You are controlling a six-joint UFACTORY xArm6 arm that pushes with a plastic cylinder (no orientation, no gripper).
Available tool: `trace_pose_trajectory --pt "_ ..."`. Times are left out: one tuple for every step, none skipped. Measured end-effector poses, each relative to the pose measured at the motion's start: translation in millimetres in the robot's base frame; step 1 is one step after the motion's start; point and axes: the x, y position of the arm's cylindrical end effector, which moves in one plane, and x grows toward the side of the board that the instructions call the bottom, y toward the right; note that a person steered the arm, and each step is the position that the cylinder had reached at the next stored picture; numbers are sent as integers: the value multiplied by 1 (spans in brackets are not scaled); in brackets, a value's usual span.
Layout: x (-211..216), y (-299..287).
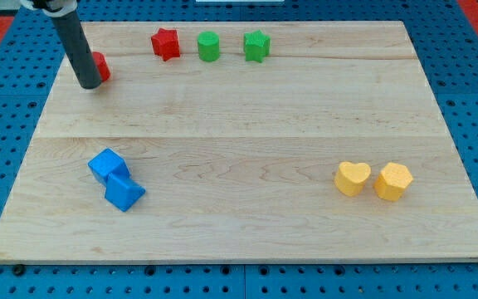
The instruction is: Place the blue cube towards the bottom of the red star
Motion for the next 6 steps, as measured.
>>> trace_pose_trajectory --pt "-15 2" --pt "-41 2" --pt "-46 5" --pt "50 10" --pt "108 -22" --pt "178 -6"
